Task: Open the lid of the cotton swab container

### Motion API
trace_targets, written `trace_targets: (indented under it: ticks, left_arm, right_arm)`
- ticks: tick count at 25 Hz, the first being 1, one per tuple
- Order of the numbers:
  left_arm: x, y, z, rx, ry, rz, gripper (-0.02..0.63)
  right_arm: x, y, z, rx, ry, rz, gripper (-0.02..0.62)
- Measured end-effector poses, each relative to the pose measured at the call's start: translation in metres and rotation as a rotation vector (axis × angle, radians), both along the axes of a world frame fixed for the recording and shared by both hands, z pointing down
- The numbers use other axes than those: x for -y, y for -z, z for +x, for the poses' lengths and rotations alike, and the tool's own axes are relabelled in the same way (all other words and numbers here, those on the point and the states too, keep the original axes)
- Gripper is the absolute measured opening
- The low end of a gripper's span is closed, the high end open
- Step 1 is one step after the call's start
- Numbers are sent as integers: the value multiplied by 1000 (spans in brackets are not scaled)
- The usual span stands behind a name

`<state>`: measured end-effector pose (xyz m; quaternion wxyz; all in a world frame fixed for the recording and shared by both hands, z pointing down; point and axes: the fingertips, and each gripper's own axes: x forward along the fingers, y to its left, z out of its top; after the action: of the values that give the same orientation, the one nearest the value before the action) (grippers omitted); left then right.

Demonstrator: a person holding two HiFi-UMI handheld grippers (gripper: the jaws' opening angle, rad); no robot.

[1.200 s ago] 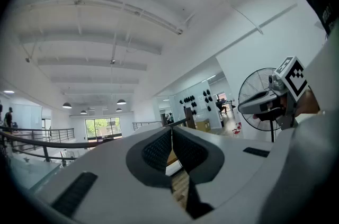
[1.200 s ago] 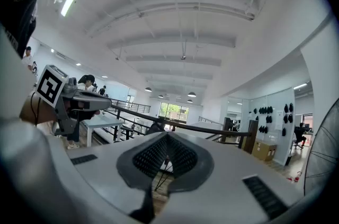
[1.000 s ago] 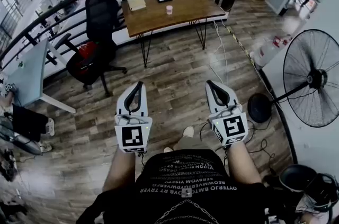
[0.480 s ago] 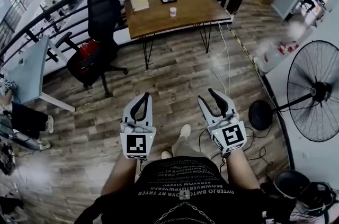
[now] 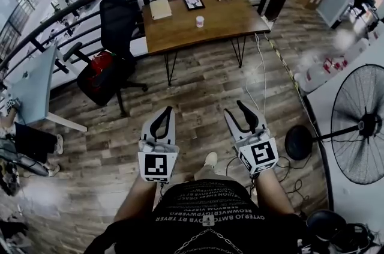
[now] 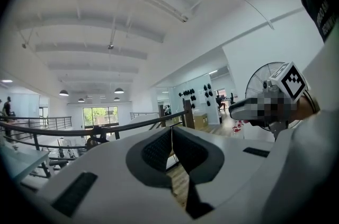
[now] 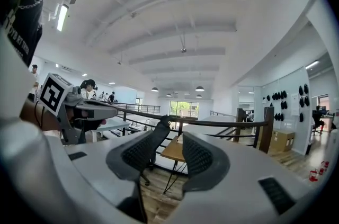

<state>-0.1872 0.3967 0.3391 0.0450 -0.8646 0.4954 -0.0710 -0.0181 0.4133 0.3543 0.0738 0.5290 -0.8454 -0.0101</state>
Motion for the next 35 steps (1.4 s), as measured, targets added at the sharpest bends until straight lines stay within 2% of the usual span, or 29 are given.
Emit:
trace_targets:
  ticks: [11, 18, 19, 21, 25, 28, 31, 35]
  left_arm:
    - [67, 2, 49, -29, -19, -35, 31]
    - [90, -8, 69, -26, 8, -35, 34]
    - [93, -11, 70, -26, 9, -37, 48]
    - [97, -16, 71, -25, 3, -47, 140]
    - [98, -24, 72, -31, -26, -77, 184]
    - [94, -36, 74, -4, -67, -121, 235]
    - [87, -45, 74, 27, -108, -148, 238]
    - [95, -42, 70, 36, -91, -66, 215]
  right_arm:
    - [73, 1, 40, 22, 44, -23, 181]
    - [100, -3, 72, 25, 65, -13, 181]
    - [104, -4, 76, 27, 66, -12, 181]
    - [110, -5, 81, 31, 66, -16, 181]
    - [115, -12, 84, 38, 77, -29, 181]
    - [114, -17, 80, 37, 95, -34, 183]
    - [113, -22, 74, 40, 106, -34, 183]
    - [123, -27, 67, 36, 121, -37, 183]
